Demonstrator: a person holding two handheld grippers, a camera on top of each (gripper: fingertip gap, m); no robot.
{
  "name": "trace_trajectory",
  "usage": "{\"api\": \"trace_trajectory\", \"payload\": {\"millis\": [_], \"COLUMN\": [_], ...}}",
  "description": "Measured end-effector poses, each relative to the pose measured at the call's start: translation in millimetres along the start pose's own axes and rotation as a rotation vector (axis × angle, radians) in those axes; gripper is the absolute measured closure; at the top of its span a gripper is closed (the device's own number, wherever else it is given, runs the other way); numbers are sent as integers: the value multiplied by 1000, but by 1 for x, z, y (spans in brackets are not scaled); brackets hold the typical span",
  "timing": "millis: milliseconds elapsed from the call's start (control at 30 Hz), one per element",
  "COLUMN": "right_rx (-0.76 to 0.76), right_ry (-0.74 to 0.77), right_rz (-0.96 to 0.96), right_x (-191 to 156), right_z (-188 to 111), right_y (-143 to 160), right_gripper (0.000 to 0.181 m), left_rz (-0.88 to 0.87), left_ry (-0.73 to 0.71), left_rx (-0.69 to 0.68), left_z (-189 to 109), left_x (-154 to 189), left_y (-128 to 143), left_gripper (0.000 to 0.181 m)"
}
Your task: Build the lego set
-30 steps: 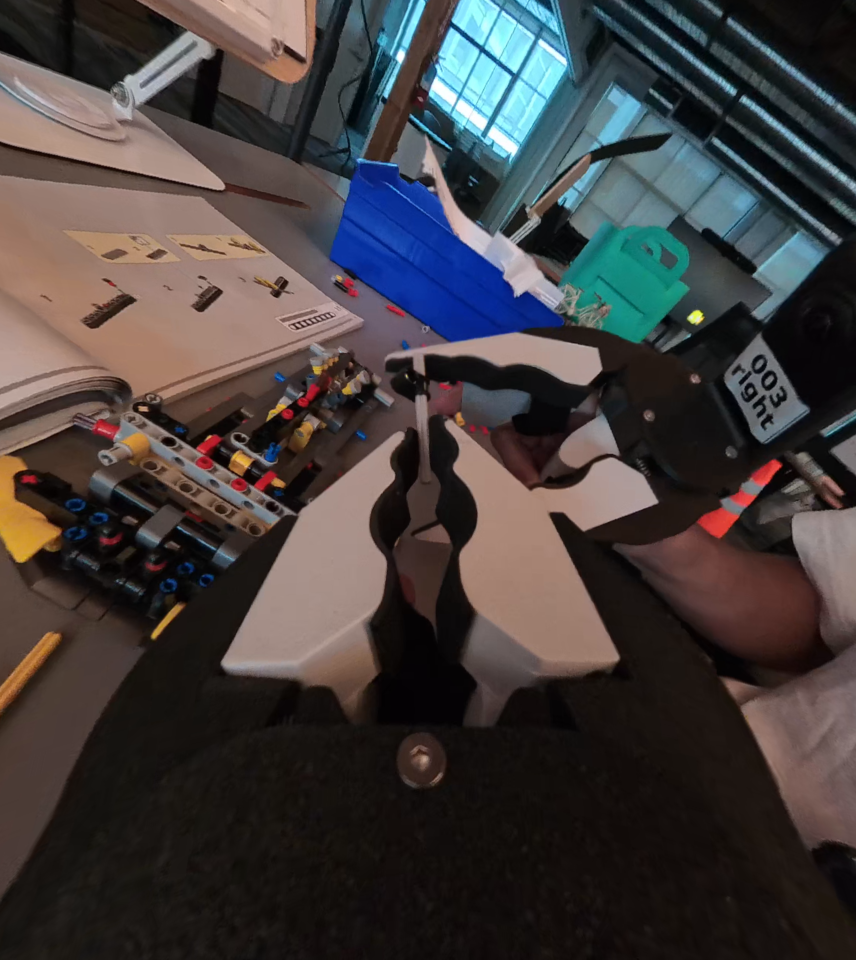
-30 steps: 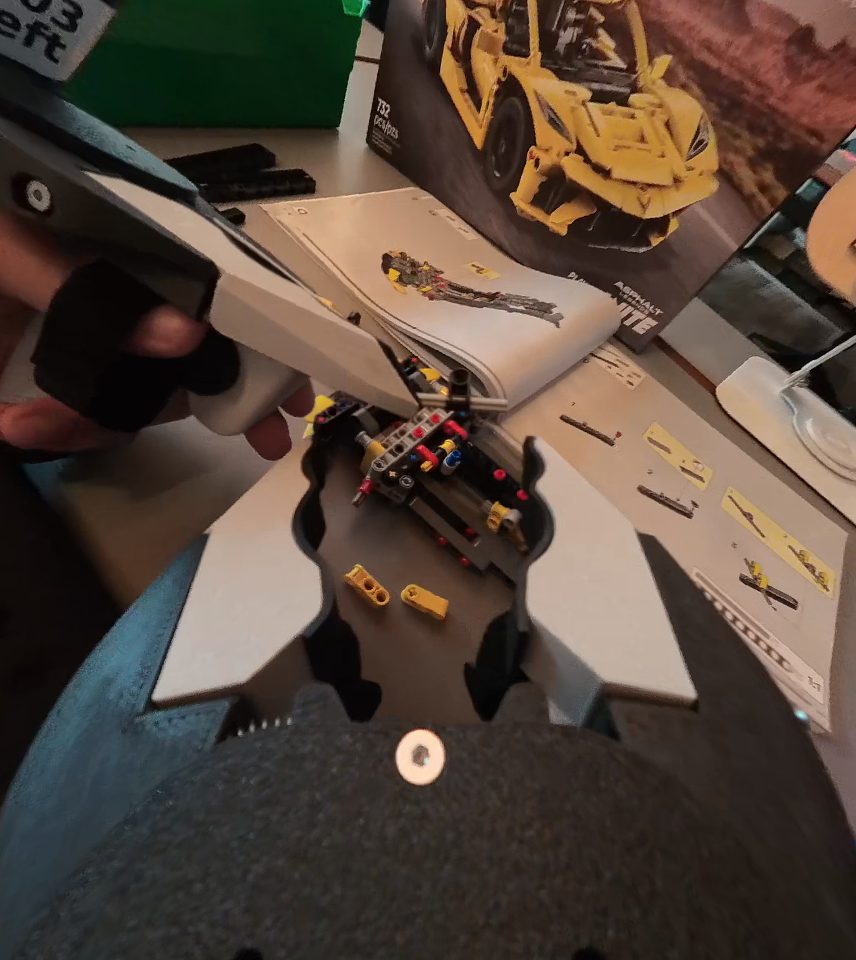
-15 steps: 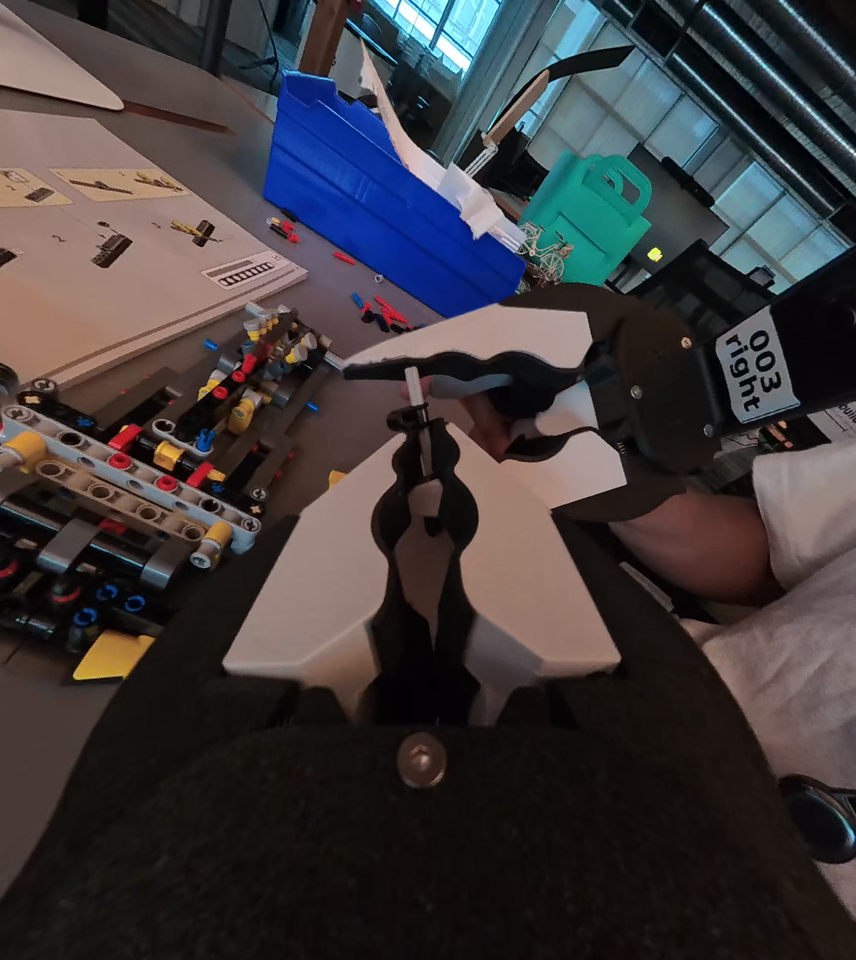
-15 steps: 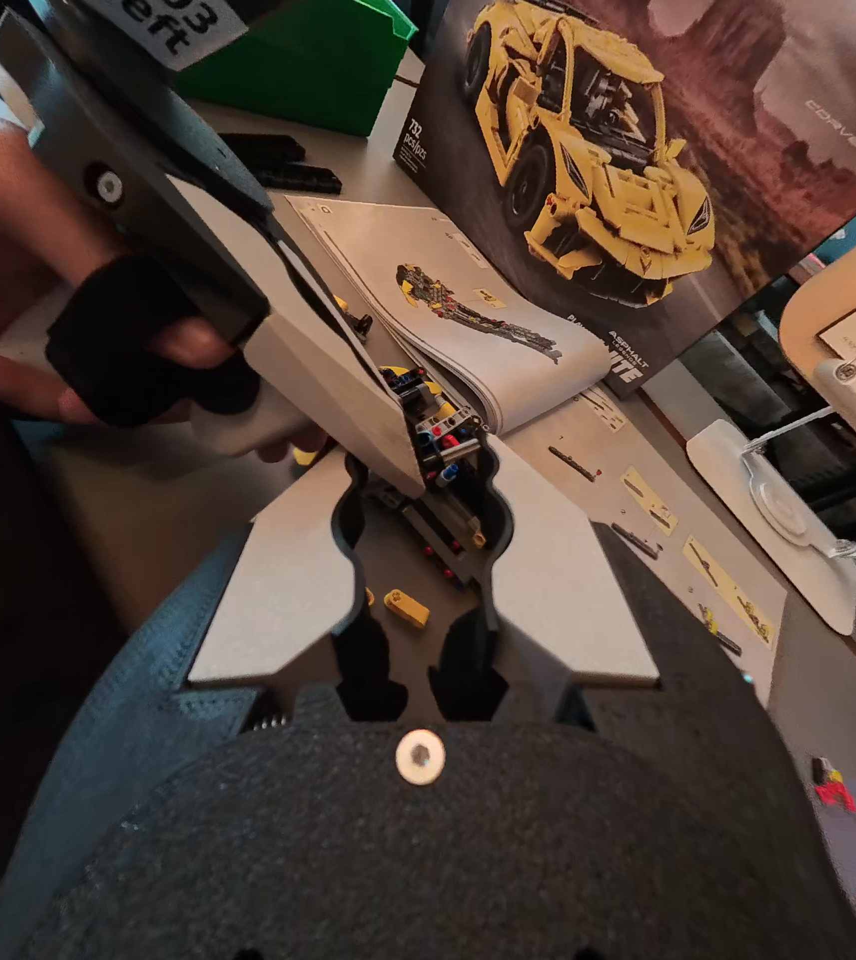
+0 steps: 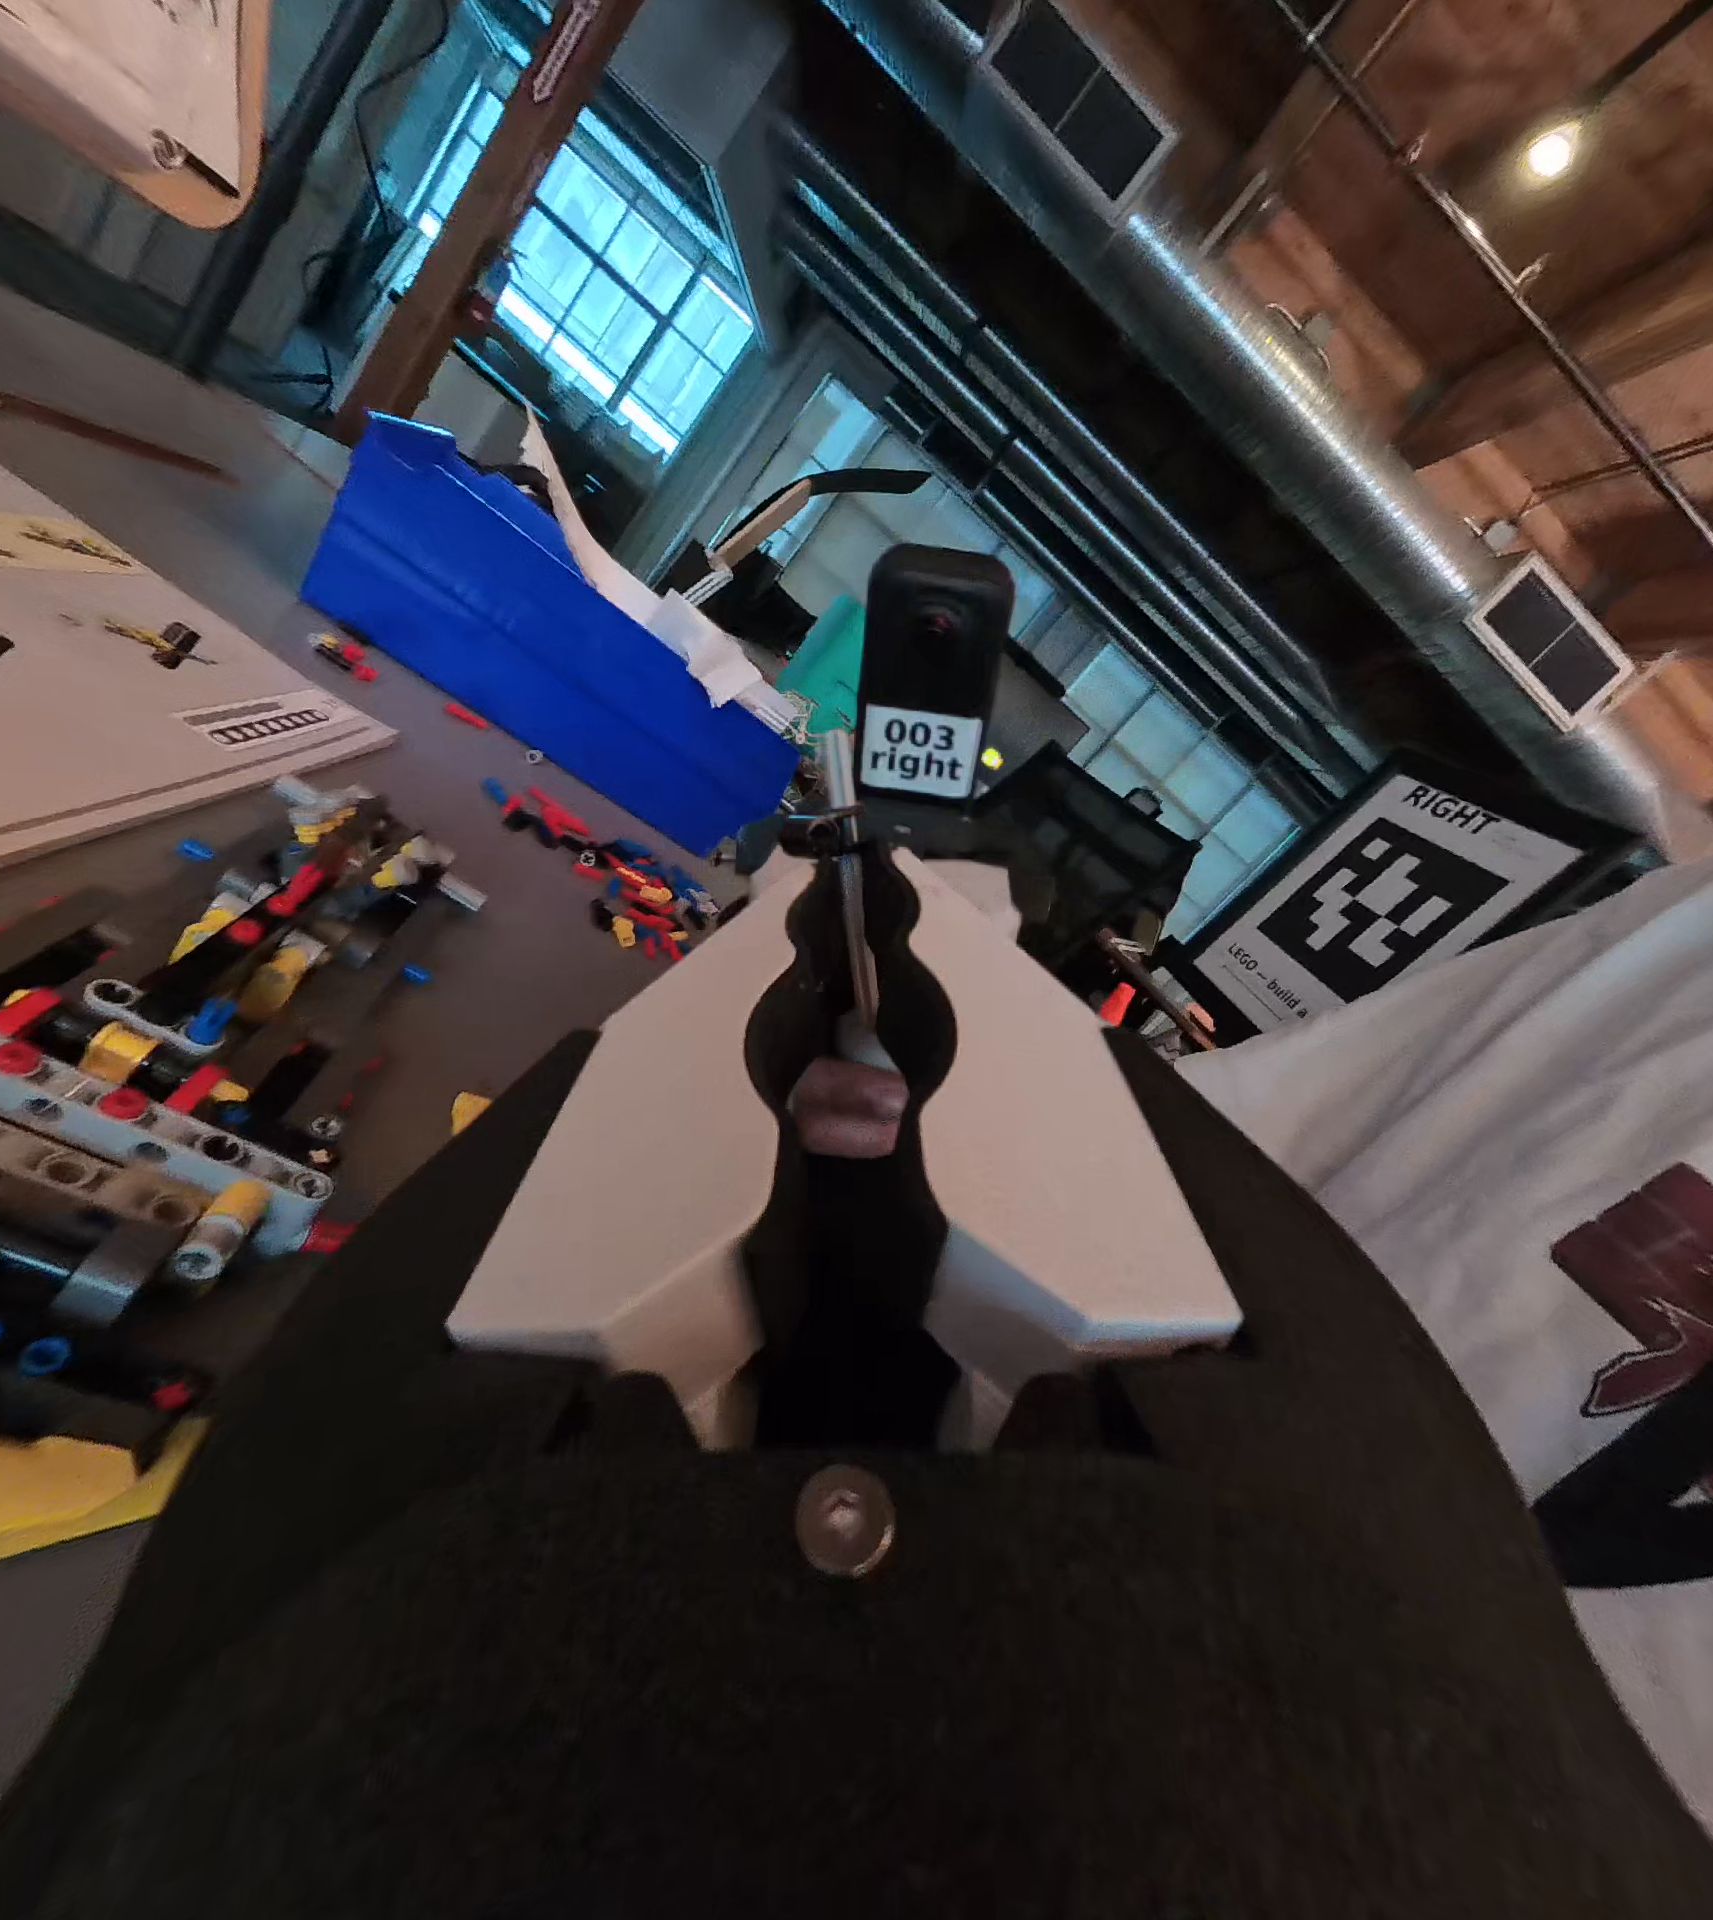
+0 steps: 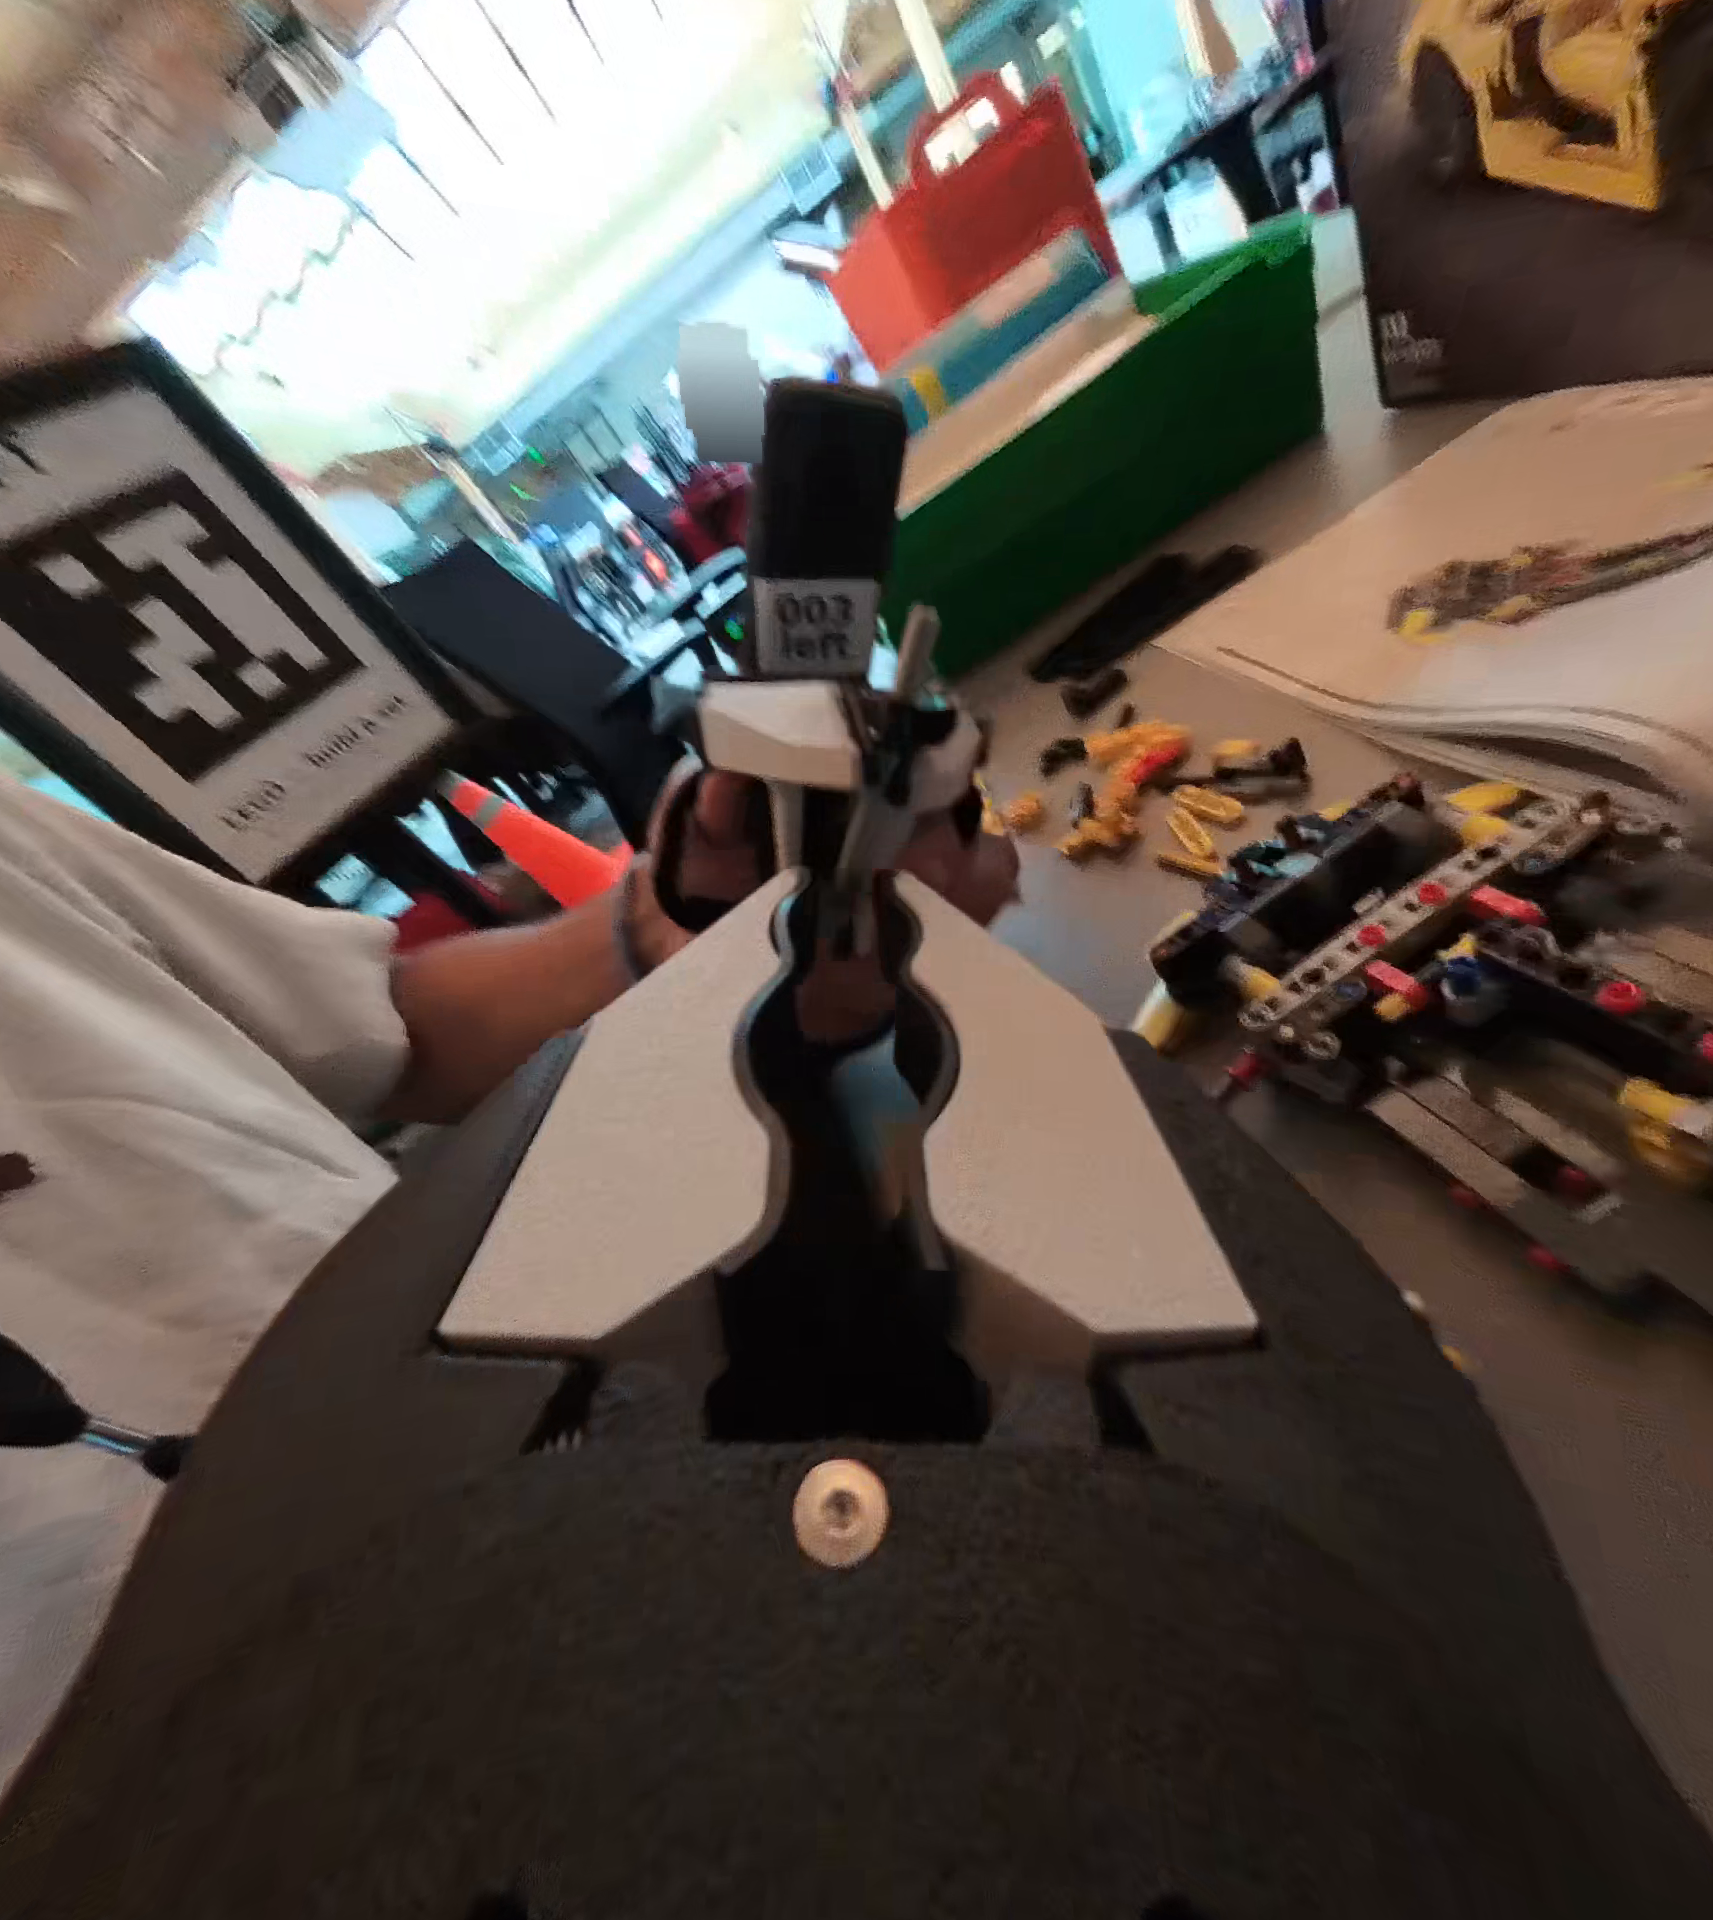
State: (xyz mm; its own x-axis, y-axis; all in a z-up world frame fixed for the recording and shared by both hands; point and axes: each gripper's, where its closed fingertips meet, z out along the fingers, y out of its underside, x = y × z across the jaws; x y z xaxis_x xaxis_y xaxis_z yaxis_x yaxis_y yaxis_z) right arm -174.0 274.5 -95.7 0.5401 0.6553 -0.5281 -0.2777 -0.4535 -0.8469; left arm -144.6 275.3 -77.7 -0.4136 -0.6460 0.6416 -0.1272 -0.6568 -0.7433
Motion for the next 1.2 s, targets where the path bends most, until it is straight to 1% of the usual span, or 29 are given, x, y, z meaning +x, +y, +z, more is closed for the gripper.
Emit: {"api": "trace_trajectory", "payload": {"millis": [67, 100, 133, 200, 300, 333, 400, 467, 533, 600, 633, 667, 700, 733, 767, 800, 833, 900, 967, 1033, 1167, 1200], "right_rx": [20, 14, 4, -57, -152, -183, -210, -196, -180, -183, -211, -249, -288, -333, -372, -397, -430, -487, -509, -523, -572, -575], "right_ry": [-3, 26, 96, 310, 635, 700, 786, 769, 666, 490, 393, 303, 261, 226, 221, 250, 272, 318, 316, 282, 237, 233], "right_rz": [-12, -29, -67, -211, -447, -525, -599, -581, -523, -481, -464, -451, -447, -456, -486, -546, -615, -763, -862, -882, -901, -913], "right_x": [-1, 2, 10, 32, 58, 60, 61, 60, 55, 39, 29, 19, 15, 11, 8, 8, 6, 3, -5, -10, -9, -9], "right_z": [-2, -2, -3, -5, -12, -11, -9, -7, -4, -1, -2, -5, -11, -15, -19, -21, -23, -22, -16, -11, -6, -6], "right_y": [-4, -4, -3, 3, 6, 6, 6, 7, 10, 14, 19, 25, 29, 33, 35, 33, 32, 30, 28, 28, 31, 31], "right_gripper": [177, 178, 179, 178, 178, 178, 178, 178, 175, 152, 142, 134, 129, 124, 119, 113, 113, 112, 113, 115, 131, 131], "left_rz": [12, 22, 35, 86, 237, 278, 341, 405, 386, 305, 242, 147, 44, -42, -112, -166, -181, -204, -216, -216, -206, -212], "left_ry": [12, 4, -21, -147, -344, -384, -425, -450, -432, -376, -320, -225, -122, -54, 48, 143, 176, 226, 260, 263, 271, 274], "left_rx": [-7, -13, -16, -51, -107, -125, -146, -163, -164, -142, -135, -153, -178, -189, -198, -209, -217, -284, -321, -347, -356, -351], "left_z": [1, 2, 2, 1, -3, -3, -3, -5, -7, -10, -10, -9, -9, -9, -9, -10, -10, -9, -7, -5, -5, -5], "left_x": [3, 3, 0, -17, -39, -44, -46, -47, -46, -42, -38, -29, -21, -15, -3, 11, 16, 24, 31, 31, 33, 33], "left_y": [1, 2, 3, 7, 13, 15, 17, 17, 18, 15, 15, 21, 27, 28, 27, 25, 25, 36, 43, 47, 49, 48], "left_gripper": [179, 179, 177, 175, 174, 173, 177, 178, 179, 179, 179, 179, 179, 179, 179, 179, 179, 180, 179, 179, 179, 180]}}
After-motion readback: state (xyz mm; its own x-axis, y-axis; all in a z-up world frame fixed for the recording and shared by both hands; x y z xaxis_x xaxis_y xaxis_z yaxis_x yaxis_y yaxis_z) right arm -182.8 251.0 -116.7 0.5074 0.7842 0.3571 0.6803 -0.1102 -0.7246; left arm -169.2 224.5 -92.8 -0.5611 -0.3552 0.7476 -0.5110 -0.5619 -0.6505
